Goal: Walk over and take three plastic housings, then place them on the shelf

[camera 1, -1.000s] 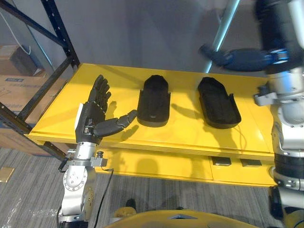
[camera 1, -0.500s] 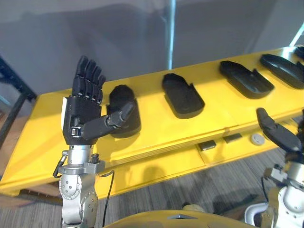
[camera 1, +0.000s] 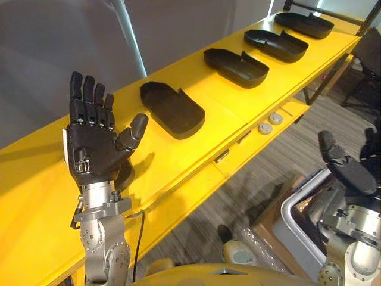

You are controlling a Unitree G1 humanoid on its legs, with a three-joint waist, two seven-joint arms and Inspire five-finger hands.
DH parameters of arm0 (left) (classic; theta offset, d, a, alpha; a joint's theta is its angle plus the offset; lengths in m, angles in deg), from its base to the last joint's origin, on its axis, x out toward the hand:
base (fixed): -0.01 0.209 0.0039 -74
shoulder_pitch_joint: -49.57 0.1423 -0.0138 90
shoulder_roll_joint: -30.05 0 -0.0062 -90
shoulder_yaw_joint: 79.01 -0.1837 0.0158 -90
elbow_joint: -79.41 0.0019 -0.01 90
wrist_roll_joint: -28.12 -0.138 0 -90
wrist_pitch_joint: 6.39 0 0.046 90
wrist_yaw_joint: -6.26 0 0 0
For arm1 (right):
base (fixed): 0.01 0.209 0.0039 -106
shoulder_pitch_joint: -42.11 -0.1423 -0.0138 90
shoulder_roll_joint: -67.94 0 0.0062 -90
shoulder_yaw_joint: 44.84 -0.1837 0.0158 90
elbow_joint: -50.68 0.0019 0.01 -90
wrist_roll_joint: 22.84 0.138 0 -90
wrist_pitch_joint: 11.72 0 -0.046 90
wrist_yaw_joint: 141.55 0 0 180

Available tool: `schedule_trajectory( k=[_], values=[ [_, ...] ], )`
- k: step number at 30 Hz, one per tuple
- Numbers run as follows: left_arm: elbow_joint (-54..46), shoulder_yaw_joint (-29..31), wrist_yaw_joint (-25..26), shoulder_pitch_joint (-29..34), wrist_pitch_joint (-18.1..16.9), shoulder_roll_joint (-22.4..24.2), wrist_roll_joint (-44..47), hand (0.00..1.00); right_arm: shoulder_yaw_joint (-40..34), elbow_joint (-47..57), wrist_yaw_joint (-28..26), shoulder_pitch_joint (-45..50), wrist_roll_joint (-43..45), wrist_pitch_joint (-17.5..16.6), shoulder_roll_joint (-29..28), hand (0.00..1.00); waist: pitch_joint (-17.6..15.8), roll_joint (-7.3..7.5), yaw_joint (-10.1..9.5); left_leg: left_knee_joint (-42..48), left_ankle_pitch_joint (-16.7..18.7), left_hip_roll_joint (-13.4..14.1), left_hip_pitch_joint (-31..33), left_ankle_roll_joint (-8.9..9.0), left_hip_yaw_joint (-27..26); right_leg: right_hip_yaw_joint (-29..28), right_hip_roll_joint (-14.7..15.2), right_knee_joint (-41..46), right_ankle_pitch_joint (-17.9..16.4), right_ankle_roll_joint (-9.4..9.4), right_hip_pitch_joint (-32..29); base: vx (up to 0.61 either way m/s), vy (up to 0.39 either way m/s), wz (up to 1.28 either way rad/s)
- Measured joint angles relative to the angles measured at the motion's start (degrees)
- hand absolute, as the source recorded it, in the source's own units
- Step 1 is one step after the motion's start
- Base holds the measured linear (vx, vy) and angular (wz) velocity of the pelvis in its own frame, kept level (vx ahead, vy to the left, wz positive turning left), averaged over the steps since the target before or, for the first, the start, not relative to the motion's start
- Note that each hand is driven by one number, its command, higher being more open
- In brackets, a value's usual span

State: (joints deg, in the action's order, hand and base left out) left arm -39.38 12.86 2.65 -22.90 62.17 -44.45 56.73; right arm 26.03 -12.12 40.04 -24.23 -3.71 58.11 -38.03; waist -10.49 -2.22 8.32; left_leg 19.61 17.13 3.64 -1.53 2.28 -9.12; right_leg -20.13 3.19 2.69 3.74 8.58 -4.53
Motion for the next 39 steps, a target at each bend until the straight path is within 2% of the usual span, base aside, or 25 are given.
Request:
schedule_trajectory(
  k=[4, 6, 8, 10, 12, 13, 14, 15, 16, 18, 20, 21, 23, 25, 26, 27, 28, 30, 31, 32, 34, 36, 37, 38, 39],
  values=[
    [0.0, -1.0, 0.5, 0.1, -0.1, -0.2, 0.0, 1.00, 6.3, -0.8, -2.4, 0.1, 3.2, 0.8, -0.4, 1.00, -0.1, -0.01, -0.65, 0.1, 0.0, 0.0, 0.1, -0.57, 0.4, 1.3, 0.6, 0.0, -0.1, -0.02, 0.3, 0.00, 0.020, 0.10],
    [0.0, -1.9, 0.6, 0.0, -1.2, -0.3, 0.0, 1.00, 8.4, -2.1, -3.1, -0.1, 3.1, 1.0, -0.2, 1.00, -0.8, -0.39, -0.68, 3.3, 1.6, 0.9, 1.2, -0.63, 1.5, 2.6, 0.4, 1.5, -1.3, -0.43, 0.5, -0.03, 0.023, 0.26],
    [-0.1, -3.4, 0.3, -0.6, -4.1, -0.3, 0.0, 1.00, 9.6, -2.3, -2.6, -0.8, 2.2, 2.0, 0.0, 1.00, -2.9, -0.67, -0.87, 10.1, 4.3, 2.0, 3.4, -0.50, 3.7, 4.5, -1.2, 10.6, -5.8, -0.30, -1.8, -0.06, -0.015, 0.39],
    [-0.1, -3.6, -0.5, -1.1, -5.2, -0.3, 0.1, 1.00, 10.4, -2.2, -1.6, -0.7, 1.1, 2.8, 0.0, 1.00, -3.8, -0.08, -1.84, 12.8, 5.5, 1.9, 3.6, -0.53, 4.0, 5.0, -1.5, 15.5, -7.8, -0.20, -3.1, -0.12, -0.012, 0.14],
    [-1.0, -3.9, -2.1, -1.2, -6.1, -0.5, 0.2, 1.00, 11.8, -2.2, 0.2, -0.4, -0.8, 4.4, -0.2, 1.00, -4.2, 0.95, -2.15, 13.7, 5.8, 1.0, 3.8, -0.76, 4.0, 5.3, -1.3, 15.1, -7.1, 0.31, -3.1, -0.18, 0.038, -0.08],
    [-1.9, -4.3, -2.9, -1.2, -6.3, -0.5, 0.2, 1.00, 12.3, -2.2, 0.0, 0.6, -0.7, 4.3, -0.4, 1.00, -4.0, 1.48, -2.71, 13.4, 5.7, 1.0, 4.2, -1.28, 2.8, 4.2, -1.3, 12.8, -5.1, 0.56, -3.2, -0.23, 0.114, -0.70],
    [-3.5, -5.3, -3.1, -1.2, -6.3, -1.0, 0.2, 1.00, 13.1, -2.0, -1.0, 1.5, -0.5, 3.5, -0.6, 1.00, -3.9, 2.50, -3.79, 12.5, 5.2, 1.2, 5.1, -2.92, 0.1, 2.8, -0.6, 8.2, -1.3, 0.31, -3.2, -0.20, 0.097, -0.75],
    [-3.9, -5.5, -3.1, -1.2, -6.3, -1.2, 0.2, 1.00, 13.1, -2.0, -1.3, 1.7, -0.5, 3.3, -0.7, 1.00, -3.9, 2.84, -3.77, 12.1, 4.9, 1.1, 5.2, -3.15, -0.6, 2.7, -0.3, 7.1, -0.4, 0.02, -3.3, -0.26, 0.100, -0.84],
    [-4.8, -5.6, -3.1, -1.3, -6.3, -1.8, 0.1, 1.00, 13.1, -2.0, -3.0, 1.8, -0.5, 2.9, -0.9, 1.00, -4.1, 3.10, -3.69, 9.7, 2.9, 1.6, 5.7, -4.19, -3.2, 4.8, 0.7, 4.5, 1.0, -3.07, -3.7, -0.14, 0.027, -0.54],
    [-4.8, -5.1, -2.7, -1.4, -6.1, -2.8, 0.1, 1.00, 13.1, -2.0, -4.7, 0.1, -0.3, 2.7, -0.2, 1.00, -4.1, 2.43, -3.74, 6.9, 0.1, 4.1, 5.4, -3.72, -6.5, 12.6, 0.8, 11.7, -0.7, -4.66, -5.9, -0.15, 0.060, -0.99],
    [-4.8, -3.1, -2.6, -1.4, -5.6, -3.0, 0.3, 1.00, 13.4, -2.6, -5.2, -3.0, -0.1, 1.7, 0.3, 1.00, -4.1, 2.40, -4.42, 5.3, -1.6, 6.0, 4.9, -3.66, -10.1, 18.6, 2.9, 20.8, -3.5, -5.94, -6.2, -0.11, 0.010, -1.09],
    [-4.8, -1.5, -2.4, -1.5, -5.0, -2.8, 1.0, 1.00, 13.8, -4.0, -5.0, -5.7, -0.2, 0.5, 0.3, 1.00, -4.0, 2.46, -4.88, 5.5, -1.9, 7.4, 4.9, -3.26, -11.8, 21.5, 5.4, 27.4, -6.4, -7.58, -6.1, -0.09, -0.068, -0.88],
    [-4.4, 0.4, -2.1, -1.5, -3.2, -2.8, 4.8, 1.00, 15.7, -8.2, -3.7, -9.6, -0.6, 0.0, 0.5, 1.00, -4.1, 2.39, -5.17, 6.8, -2.4, 9.5, 5.0, -2.46, -13.2, 23.5, 9.9, 33.7, -7.5, -8.57, -3.3, -0.11, -0.178, -0.77],
    [-4.2, 0.7, -1.9, -1.5, -1.3, -2.8, 8.1, 1.00, 17.8, -11.2, -2.5, -10.1, -1.0, 0.2, 0.5, 1.00, -3.3, 3.81, -5.45, 7.6, -3.2, 10.4, 5.7, -1.07, -13.8, 22.9, 12.4, 31.4, -7.6, -7.57, 0.5, -0.13, -0.324, -0.41],
    [-3.9, 0.8, -2.6, -1.5, 0.0, -2.6, 11.0, 1.00, 18.0, -12.0, -2.5, -9.7, -2.9, 1.1, 0.6, 1.00, -2.7, 4.51, -5.92, 8.8, -4.0, 11.1, 7.2, 0.18, -13.7, 23.9, 11.5, 27.2, -10.2, -3.66, 1.5, -0.12, -0.288, -0.43],
    [-3.5, 0.7, -3.0, -1.4, 0.6, -2.1, 12.6, 1.00, 18.0, -12.0, -2.6, -9.2, -4.3, 1.4, 1.1, 1.00, -2.6, 3.91, -6.63, 8.6, -4.4, 11.7, 7.8, 0.54, -13.1, 24.3, 10.9, 24.9, -11.1, -2.30, 1.6, -0.15, -0.336, -0.84],
    [-1.5, 0.3, -4.8, -1.0, 1.7, -1.3, 16.9, 1.00, 17.6, -12.6, -4.3, -8.3, -7.3, 2.5, 2.7, 1.00, -2.1, 2.75, -7.21, 6.1, -6.7, 13.0, 8.7, 2.90, -13.3, 25.1, 8.9, 14.6, -12.4, -0.18, 3.7, -0.12, -0.276, -0.83],
    [-0.3, 0.2, -6.4, -1.0, 1.8, -0.7, 18.9, 1.00, 17.3, -13.5, -6.2, -8.1, -7.4, 3.0, 3.7, 1.00, -2.3, 2.48, -6.46, 4.8, -8.2, 13.9, 9.1, 3.65, -14.0, 26.1, 7.7, 8.7, -11.7, 1.71, 5.2, -0.10, -0.272, -0.60],
    [0.5, -0.6, -7.1, -0.8, 2.6, 0.6, 19.7, 1.00, 16.6, -14.0, -7.3, -7.3, -7.4, 3.9, 5.1, 1.00, -2.6, 1.06, -5.52, 2.9, -9.8, 15.0, 8.9, 3.41, -12.4, 25.6, 5.3, 5.6, -9.3, 0.59, 5.9, -0.10, -0.261, -0.57],
    [0.6, -2.2, -8.1, 0.1, 2.9, 0.8, 20.9, 1.00, 16.0, -14.0, -7.6, -5.9, -7.4, 4.4, 6.1, 1.00, -2.6, 0.63, -4.83, 0.4, -10.9, 15.0, 7.5, 3.15, -9.8, 24.1, 3.7, 4.2, -8.2, -0.42, 6.0, -0.09, -0.225, -0.64],
    [0.7, -3.3, -10.6, 1.5, 3.2, 0.8, 21.3, 1.00, 15.0, -14.0, -7.7, -4.4, -6.6, 4.4, 6.7, 1.00, -2.5, 0.30, -4.43, -2.2, -11.3, 15.0, 4.8, 2.59, -6.0, 20.4, 1.8, 4.1, -7.5, -1.36, 5.5, -0.07, -0.153, -1.07],
    [0.7, -3.7, -10.9, 2.4, 3.2, 0.6, 20.2, 1.00, 14.1, -13.9, -7.3, -3.2, -4.9, 4.4, 7.1, 1.00, -2.4, 0.18, -4.19, -2.9, -9.0, 14.4, 2.4, 0.20, -2.6, 16.0, 0.5, 3.4, -7.9, -2.19, 4.3, -0.08, -0.075, -1.28],
    [0.8, -3.8, -11.0, 3.0, 3.2, 0.7, 20.3, 1.00, 13.5, -13.3, -7.2, -2.5, -4.0, 4.4, 7.7, 1.00, -1.9, -0.83, -4.18, -3.9, -6.3, 12.8, 1.2, -0.19, 0.2, 14.8, 0.3, 3.1, -8.0, -2.36, 3.4, -0.06, 0.080, -1.32],
    [1.3, -3.4, -11.4, 3.1, 3.2, 0.5, 20.4, 1.00, 12.9, -12.3, -7.0, -1.2, -2.3, 4.3, 8.3, 1.00, -1.4, -2.00, -4.17, -5.6, -4.1, 10.4, 0.1, 0.30, 3.4, 13.4, 0.6, 2.8, -7.8, -2.31, 2.9, -0.03, 0.116, -1.41],
    [1.4, -3.2, -11.5, 3.3, 3.1, 0.6, 20.3, 1.00, 12.9, -11.7, -6.5, 0.0, -1.8, 4.4, 8.4, 1.00, -1.2, -2.47, -4.19, -6.0, -2.9, 8.1, -0.6, -0.76, 5.6, 12.4, 1.1, 3.3, -7.3, -2.58, 1.9, -0.02, 0.168, -1.31]
  ],
)
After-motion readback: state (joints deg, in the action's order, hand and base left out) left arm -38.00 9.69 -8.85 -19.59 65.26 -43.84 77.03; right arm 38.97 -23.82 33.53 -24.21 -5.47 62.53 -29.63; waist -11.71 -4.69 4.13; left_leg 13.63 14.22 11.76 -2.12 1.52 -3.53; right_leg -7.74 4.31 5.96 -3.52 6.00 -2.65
